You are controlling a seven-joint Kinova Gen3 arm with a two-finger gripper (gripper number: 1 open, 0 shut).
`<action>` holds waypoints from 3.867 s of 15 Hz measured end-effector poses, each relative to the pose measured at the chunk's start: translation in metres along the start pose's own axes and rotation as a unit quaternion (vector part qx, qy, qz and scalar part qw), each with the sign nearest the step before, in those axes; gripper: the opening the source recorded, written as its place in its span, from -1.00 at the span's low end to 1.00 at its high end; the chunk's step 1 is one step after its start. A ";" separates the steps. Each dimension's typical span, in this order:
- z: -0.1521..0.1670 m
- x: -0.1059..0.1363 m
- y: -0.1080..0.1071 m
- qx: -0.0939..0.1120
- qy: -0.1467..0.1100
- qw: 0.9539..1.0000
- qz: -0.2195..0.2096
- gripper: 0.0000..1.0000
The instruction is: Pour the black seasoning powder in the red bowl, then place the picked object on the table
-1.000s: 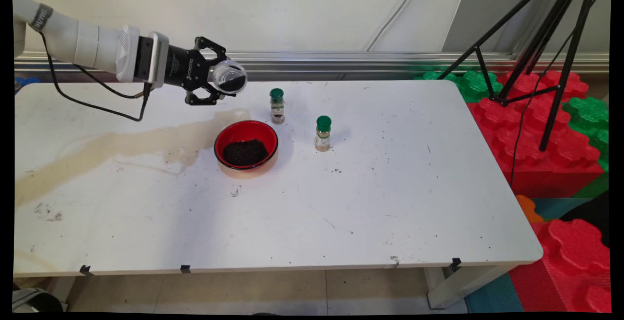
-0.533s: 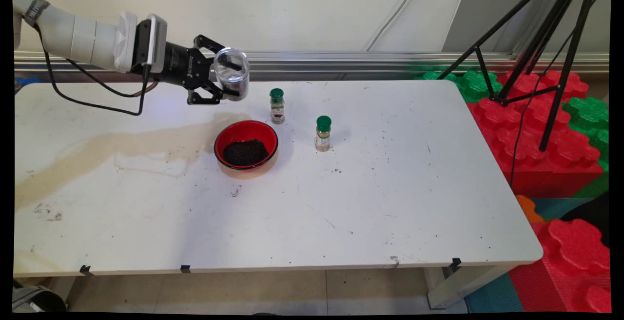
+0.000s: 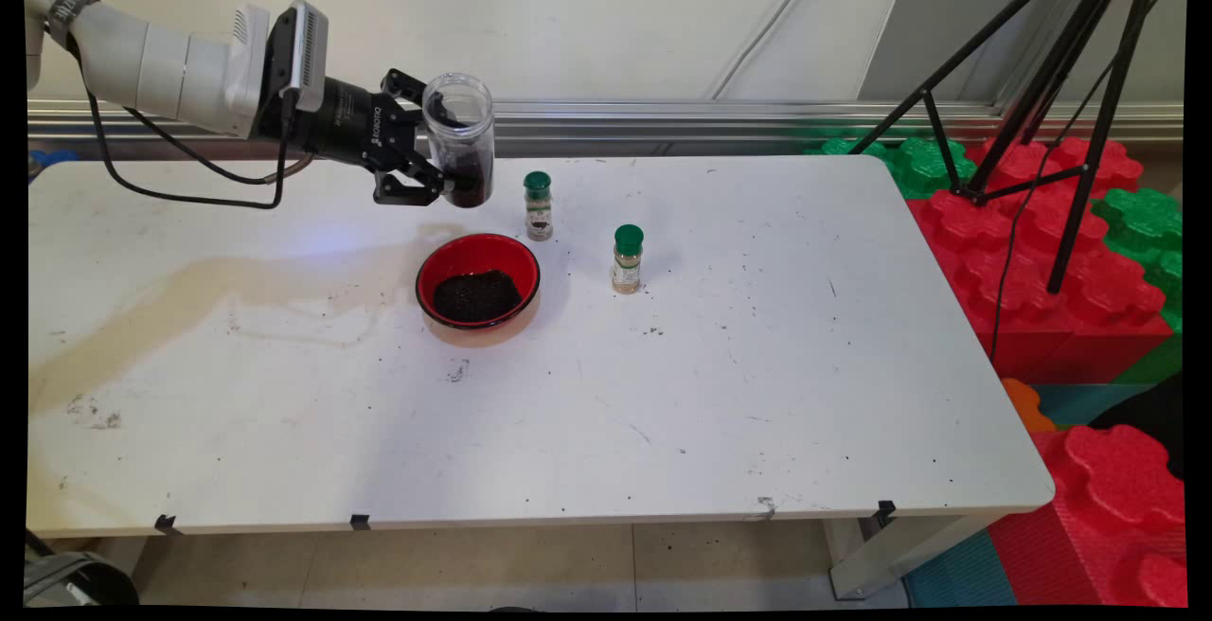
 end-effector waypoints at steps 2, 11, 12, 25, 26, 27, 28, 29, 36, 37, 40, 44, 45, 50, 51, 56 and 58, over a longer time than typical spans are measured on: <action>0.001 0.003 0.001 -0.005 0.005 1.000 -0.027 -1.00; 0.004 0.012 0.017 -0.037 0.019 0.993 -0.109 -1.00; 0.004 0.013 0.021 -0.042 0.020 0.992 -0.116 -1.00; 0.005 0.018 0.074 -0.104 0.031 0.979 -0.172 -1.00; 0.005 0.017 0.077 -0.106 0.031 0.979 -0.173 -1.00; 0.006 0.016 0.081 -0.110 0.032 0.978 -0.175 -1.00; 0.007 0.015 0.084 -0.112 0.032 0.978 -0.175 -1.00; 0.008 0.014 0.088 -0.115 0.033 0.977 -0.176 -1.00; 0.014 -0.004 0.115 -0.135 0.034 0.975 -0.171 -1.00; 0.014 -0.007 0.119 -0.138 0.034 0.975 -0.169 -1.00; 0.015 -0.017 0.128 -0.146 0.035 0.975 -0.163 -1.00; 0.016 -0.027 0.137 -0.155 0.037 0.976 -0.150 -1.00; 0.017 -0.030 0.139 -0.157 0.038 0.976 -0.147 -1.00; 0.017 -0.040 0.144 -0.162 0.039 0.977 -0.135 -1.00; 0.017 -0.043 0.145 -0.163 0.039 0.977 -0.132 -1.00; 0.017 -0.053 0.148 -0.167 0.037 0.977 -0.124 -1.00; 0.017 -0.056 0.150 -0.168 0.038 0.977 -0.122 -1.00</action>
